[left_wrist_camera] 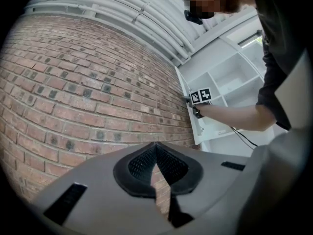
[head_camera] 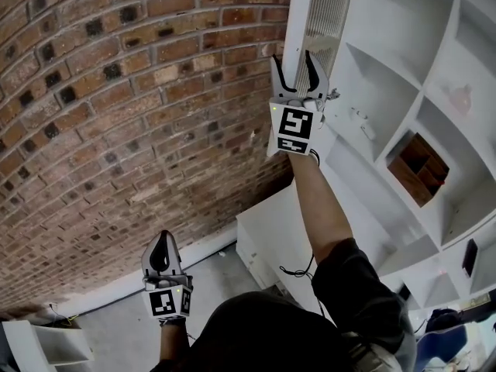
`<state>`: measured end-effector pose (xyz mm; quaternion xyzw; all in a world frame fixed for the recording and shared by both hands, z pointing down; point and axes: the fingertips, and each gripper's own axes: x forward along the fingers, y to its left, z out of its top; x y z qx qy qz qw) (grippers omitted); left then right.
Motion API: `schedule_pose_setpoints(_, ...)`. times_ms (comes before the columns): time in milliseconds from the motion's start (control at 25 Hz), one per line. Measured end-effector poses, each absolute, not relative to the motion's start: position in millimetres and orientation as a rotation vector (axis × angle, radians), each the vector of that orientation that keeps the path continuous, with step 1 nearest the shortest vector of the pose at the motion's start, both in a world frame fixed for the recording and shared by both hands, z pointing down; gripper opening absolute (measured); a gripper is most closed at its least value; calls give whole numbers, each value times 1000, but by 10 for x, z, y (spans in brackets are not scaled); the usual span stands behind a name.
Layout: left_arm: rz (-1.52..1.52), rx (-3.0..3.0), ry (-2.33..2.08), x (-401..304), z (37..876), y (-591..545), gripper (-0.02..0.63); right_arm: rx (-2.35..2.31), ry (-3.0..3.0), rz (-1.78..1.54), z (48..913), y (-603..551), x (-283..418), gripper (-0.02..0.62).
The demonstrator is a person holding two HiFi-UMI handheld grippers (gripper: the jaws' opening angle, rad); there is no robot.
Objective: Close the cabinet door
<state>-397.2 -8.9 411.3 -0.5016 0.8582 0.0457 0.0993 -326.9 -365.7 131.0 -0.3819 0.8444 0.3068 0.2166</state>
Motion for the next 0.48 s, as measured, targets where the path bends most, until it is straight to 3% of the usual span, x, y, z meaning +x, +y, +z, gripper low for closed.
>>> schedule_pose_setpoints(480,147,-1634,2480,-3688,4141,-415,2,-1002,2351,881,1311,-3559,-2760,258)
